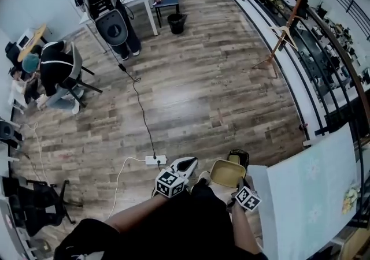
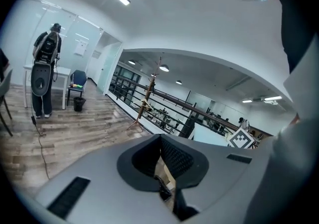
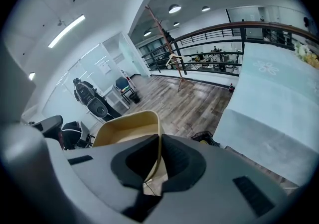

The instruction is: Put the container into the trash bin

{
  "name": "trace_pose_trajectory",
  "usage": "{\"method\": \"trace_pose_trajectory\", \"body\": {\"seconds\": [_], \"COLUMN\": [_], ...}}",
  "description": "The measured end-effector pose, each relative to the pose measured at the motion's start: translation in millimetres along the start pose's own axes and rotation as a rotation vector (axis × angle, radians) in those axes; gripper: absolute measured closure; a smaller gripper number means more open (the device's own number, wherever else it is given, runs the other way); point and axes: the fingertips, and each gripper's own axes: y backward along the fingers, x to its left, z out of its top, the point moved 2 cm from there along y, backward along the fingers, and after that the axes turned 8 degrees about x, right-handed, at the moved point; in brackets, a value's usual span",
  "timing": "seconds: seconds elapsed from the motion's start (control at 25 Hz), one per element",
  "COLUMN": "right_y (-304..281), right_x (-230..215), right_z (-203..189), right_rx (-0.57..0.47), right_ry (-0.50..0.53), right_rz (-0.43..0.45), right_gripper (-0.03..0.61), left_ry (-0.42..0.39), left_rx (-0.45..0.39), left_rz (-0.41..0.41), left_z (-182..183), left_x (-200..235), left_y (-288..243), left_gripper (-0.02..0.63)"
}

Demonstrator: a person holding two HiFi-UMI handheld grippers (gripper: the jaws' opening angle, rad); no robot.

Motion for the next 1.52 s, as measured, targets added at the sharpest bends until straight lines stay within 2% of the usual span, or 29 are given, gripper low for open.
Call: {"method": "trace_pose_trajectory", "body": {"seconds": [0.12,0.24,0.44,0.52,0.68,0.96,1.24,1.36,1.52], "right_y": [9.5,19.9,38.2,39.8,46.3,49.7,38.3,27.8,18.3], "right_x": [2.3,7.3,16.8,20.3,15.7,-10.7,-74.9,-95.7,-109.5], "right_z": [2.4,8.1,7.2,3.5,3.3,6.6,18.9,9.4,-1.7], "right_rx": [-0.026,-0.079,-0.143,-0.157,-0.187,-0.212,-0.260,-0.246,-0.241], "right_ry": [-0.026,-0.079,-0.146,-0.186,-0.245,-0.323,-0.396,-0.492,-0.616], "right_rz": [-0.034,-0.064,-0.116,-0.128,-0.133,-0.125,-0.151,-0.162,-0.210], "right_gripper": [0.535,0.535,0.535,0.535,0.535,0.535,0.535,0.535,0.535], "left_ry": [0.029,0.020,-0.075,-0.090,-0.070,-0.197,-0.267,-0.298,-0.378], "left_rx": [0.019,0.058,0.081,0.091,0.120,0.168,0.234,0.301,0.381], "left_rz": [-0.058,-0.139,-0.265,-0.291,-0.326,-0.404,-0.417,-0.470,-0.588], "left_z": [2.1,5.2,12.4,16.6,24.8,43.9,39.7,32.9,24.1], "left_x": [6.2,0.5,-23.9,-24.4,-24.1,-66.4,-94.2,-106.7,-123.9], "left_y": [-7.0,-20.6,-35.5,-42.5,-64.3,-119.8,-177.1,-202.7,-236.3], "left_gripper": [0.600,0.600,0.600,0.600,0.600,0.600,0.600,0.600,0.600]}}
